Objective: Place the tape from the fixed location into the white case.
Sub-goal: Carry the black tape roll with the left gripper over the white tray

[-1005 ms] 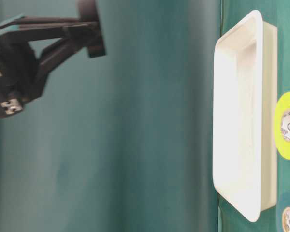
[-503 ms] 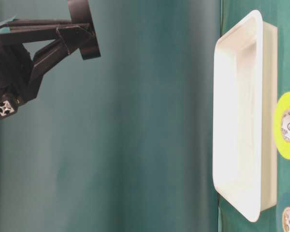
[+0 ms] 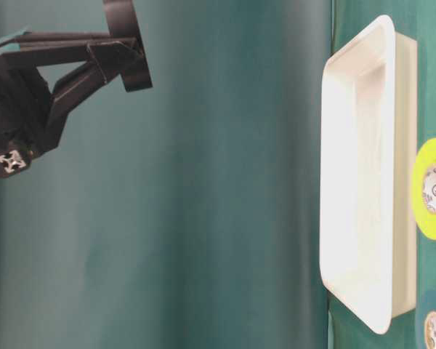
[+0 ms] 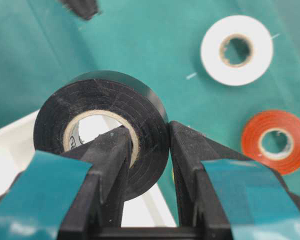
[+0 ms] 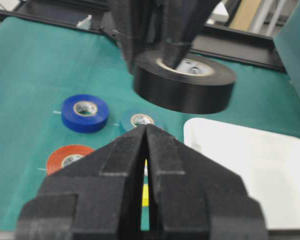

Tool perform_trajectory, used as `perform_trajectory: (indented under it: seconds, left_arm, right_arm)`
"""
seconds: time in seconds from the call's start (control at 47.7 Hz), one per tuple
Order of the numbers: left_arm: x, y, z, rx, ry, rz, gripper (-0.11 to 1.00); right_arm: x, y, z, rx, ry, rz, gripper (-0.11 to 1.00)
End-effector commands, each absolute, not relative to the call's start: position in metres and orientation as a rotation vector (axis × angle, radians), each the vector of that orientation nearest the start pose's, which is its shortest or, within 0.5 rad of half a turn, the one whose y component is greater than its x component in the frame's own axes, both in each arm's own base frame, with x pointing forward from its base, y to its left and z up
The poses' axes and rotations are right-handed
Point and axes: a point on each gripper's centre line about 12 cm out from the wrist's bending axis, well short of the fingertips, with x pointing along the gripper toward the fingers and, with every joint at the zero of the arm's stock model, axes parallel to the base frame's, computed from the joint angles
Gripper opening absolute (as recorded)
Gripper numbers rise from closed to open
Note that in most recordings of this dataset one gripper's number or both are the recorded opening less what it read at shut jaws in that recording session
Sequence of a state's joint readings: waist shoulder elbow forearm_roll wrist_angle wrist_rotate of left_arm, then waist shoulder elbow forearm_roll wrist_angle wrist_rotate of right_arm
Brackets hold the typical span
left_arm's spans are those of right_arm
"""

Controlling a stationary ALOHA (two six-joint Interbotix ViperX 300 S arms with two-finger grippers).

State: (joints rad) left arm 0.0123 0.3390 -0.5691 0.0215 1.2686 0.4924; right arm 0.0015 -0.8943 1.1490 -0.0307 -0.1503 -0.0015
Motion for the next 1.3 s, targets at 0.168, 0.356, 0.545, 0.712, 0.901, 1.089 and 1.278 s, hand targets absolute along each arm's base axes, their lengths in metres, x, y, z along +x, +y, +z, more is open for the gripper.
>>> perform_trajectory:
  seconds: [0.168, 0.356, 0.545, 0.712, 0.901, 1.089, 1.278]
  left_arm:
    - [0.495, 0.044, 0.391, 0.43, 0.958, -0.143, 0.21]
    - [0.492, 0.068, 0.392, 0.404, 0.966, -0.098, 0.21]
    - [0.49, 0.084, 0.391, 0.388, 0.972, -0.069, 0.21]
    - [0.489, 0.088, 0.391, 0.385, 0.974, -0.062, 0.21]
    - [0.489, 0.088, 0.39, 0.386, 0.975, -0.062, 0.21]
    - [0.49, 0.088, 0.39, 0.387, 0.974, -0.062, 0.21]
    - [0.489, 0.087, 0.39, 0.385, 0.976, -0.064, 0.21]
  right_arm:
    - [0.213, 0.001, 0.278, -0.03, 0.095, 0.009, 0.0]
    - [0.213, 0.001, 0.278, -0.032, 0.095, 0.007, 0.0]
    - [0.213, 0.001, 0.278, -0.032, 0.095, 0.007, 0.0]
    - [0.213, 0.001, 0.278, -0.033, 0.094, 0.007, 0.0]
    - [0.213, 0.001, 0.278, -0.033, 0.095, 0.009, 0.0]
    - [0.213, 0.001, 0.278, -0.035, 0.097, 0.009, 0.0]
    - [0.213, 0.001, 0.278, -0.035, 0.097, 0.009, 0.0]
